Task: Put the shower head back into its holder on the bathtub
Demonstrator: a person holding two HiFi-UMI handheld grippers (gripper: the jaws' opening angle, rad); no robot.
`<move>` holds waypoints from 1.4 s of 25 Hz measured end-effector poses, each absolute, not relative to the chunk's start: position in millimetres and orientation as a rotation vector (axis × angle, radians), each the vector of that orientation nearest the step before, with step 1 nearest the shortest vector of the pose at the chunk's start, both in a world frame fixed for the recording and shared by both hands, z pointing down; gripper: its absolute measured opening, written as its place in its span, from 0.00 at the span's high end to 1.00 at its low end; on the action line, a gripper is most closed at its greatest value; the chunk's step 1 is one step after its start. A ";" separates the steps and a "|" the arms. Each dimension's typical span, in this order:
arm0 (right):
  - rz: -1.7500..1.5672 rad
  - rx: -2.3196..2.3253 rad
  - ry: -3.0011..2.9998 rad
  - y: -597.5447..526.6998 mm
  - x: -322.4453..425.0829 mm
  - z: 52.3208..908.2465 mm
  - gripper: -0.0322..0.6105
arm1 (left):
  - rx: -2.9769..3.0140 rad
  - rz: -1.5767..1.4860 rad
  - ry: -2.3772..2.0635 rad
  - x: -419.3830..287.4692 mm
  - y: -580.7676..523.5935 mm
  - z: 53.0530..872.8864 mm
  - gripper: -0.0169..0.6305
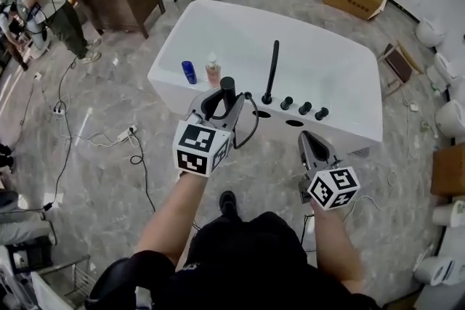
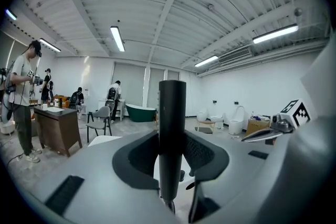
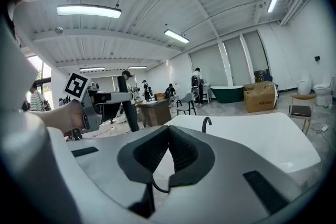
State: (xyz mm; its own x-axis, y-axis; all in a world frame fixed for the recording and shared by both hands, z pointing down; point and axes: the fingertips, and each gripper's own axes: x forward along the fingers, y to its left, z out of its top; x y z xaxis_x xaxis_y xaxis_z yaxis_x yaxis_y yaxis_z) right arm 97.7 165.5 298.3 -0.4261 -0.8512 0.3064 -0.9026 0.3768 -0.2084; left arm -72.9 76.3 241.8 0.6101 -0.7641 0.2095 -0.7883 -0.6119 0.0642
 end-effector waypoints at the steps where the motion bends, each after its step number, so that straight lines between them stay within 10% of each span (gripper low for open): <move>1: 0.531 1.585 -2.476 158.8 93.5 303.1 0.93 | 2.674 0.248 -1.294 -73.9 69.5 248.5 0.75; 35: 0.832 1.304 -2.264 -85.0 106.7 500.8 0.85 | 2.550 0.435 -1.188 -17.0 -171.4 423.3 0.75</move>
